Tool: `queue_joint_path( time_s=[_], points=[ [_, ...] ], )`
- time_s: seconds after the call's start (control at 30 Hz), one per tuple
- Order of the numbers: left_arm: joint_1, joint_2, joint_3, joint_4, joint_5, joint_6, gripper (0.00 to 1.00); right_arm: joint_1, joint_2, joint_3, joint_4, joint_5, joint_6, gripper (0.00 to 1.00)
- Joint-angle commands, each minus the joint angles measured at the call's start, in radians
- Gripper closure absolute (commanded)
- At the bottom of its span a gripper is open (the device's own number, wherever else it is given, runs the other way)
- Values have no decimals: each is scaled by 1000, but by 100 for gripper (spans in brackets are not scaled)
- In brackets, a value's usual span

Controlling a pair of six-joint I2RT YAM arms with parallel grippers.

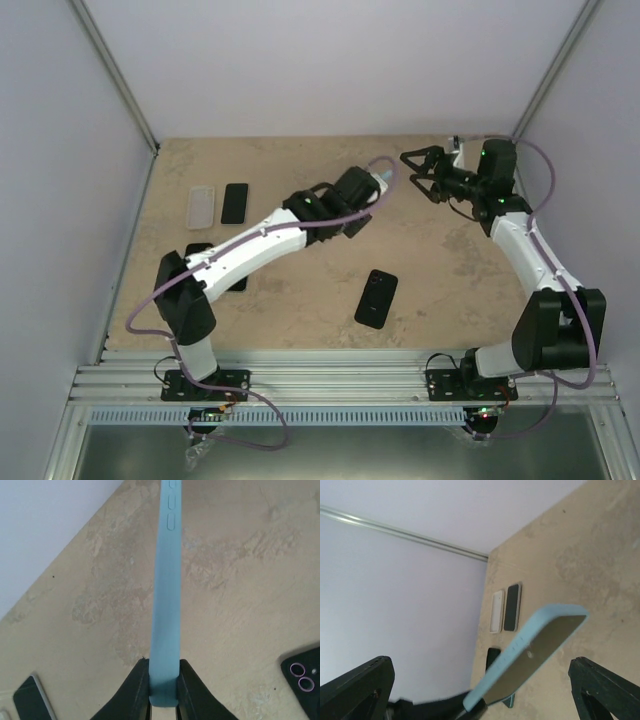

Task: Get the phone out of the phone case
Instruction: Adjust the phone.

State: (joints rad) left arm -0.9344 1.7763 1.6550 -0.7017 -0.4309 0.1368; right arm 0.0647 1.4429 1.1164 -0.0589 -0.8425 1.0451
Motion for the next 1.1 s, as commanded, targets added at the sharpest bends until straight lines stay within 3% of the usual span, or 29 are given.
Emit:
queue_joint_path(
  time_s=[0.0,0.2,0.37,0.47,0.77,1.07],
  points=[
    [84,-99,61,27,176,-141,100,-28,-45,53,55,-59,-131,2],
    [231,-234,1,157,424,-305,100,-36,-74,60,142,-125,-250,2],
    [351,-339,-94,315,663,-468,100,-36,-82,14,282,-155,-134,2],
    [387,-360,-115,372,781,-569,100,-20,-82,-28,462,-181,0,3],
    [430,-371,-174,592,1080,-800,100,92,-37,40,573,-129,125,10],
    [430,-349,-210,730,1173,-918,100,146,-18,-53,700,-107,286,25]
  ],
)
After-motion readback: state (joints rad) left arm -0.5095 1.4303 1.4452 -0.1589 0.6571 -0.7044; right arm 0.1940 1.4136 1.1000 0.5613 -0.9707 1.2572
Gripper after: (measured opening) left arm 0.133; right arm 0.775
